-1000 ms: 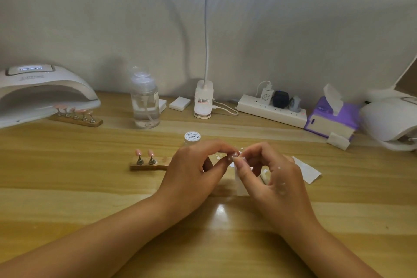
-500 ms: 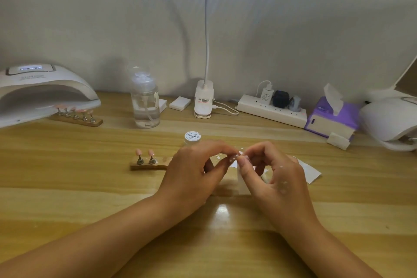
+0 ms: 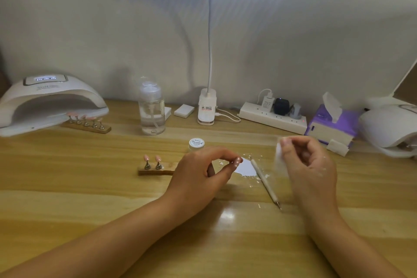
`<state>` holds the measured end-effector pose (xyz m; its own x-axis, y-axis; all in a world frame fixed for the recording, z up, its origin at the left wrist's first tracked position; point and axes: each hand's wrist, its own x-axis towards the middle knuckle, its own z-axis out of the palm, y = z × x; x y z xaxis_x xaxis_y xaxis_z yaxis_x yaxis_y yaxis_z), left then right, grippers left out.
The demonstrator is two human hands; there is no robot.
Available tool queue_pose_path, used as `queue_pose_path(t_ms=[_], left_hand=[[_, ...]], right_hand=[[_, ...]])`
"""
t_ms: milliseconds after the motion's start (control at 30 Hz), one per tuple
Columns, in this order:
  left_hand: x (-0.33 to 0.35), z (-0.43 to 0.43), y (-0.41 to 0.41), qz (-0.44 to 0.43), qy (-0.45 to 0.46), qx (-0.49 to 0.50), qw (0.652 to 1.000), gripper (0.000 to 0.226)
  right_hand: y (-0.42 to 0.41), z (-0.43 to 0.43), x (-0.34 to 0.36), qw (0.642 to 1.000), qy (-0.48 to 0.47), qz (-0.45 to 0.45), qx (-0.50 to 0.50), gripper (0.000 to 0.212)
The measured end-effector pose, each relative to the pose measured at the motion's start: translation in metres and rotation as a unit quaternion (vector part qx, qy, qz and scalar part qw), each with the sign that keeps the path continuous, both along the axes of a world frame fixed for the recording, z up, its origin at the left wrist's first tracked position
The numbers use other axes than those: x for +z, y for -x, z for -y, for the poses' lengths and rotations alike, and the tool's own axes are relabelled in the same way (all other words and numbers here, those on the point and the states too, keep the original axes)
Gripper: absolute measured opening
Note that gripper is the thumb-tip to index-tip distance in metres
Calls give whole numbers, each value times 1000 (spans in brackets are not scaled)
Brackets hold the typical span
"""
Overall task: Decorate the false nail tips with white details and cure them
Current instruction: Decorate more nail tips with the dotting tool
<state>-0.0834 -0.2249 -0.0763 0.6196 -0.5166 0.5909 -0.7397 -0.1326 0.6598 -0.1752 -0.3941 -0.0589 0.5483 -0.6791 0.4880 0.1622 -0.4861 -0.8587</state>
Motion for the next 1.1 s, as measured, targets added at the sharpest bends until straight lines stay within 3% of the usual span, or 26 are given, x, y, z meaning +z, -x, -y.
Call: queue_pose_path(t_ms=[167,267,400,600,700,767,900,1100], left_hand=[[6,-3,4,-5,20,18,1000,9],[21,-7,2,-61,65,20,996,6],[58,-27,-19,-125,104,40,986,7],[74,-82,-60,-202,-20,23,979,9],[60,-89,-64,-213,-116,24,970,12],[53,-86,-63,-217,-148,11,965,11],[46,-78,-63,-144,-229,39,962,10],[37,-76,-64,-107,-246,58,962,11]], right_hand=[[4,36,1,995,-16,-64,-80,8],[8,46,-1,988,4,-125,-93,14],[8,42,2,962,118,-209,-130,32],[8,12,-1,924,322,-161,-129,8],[5,1,-7,906,380,-163,-85,8],[5,0,-9,911,376,-162,-58,10],[3,4,-13,925,332,-182,-42,13],[2,4,-12,927,318,-199,-23,14]])
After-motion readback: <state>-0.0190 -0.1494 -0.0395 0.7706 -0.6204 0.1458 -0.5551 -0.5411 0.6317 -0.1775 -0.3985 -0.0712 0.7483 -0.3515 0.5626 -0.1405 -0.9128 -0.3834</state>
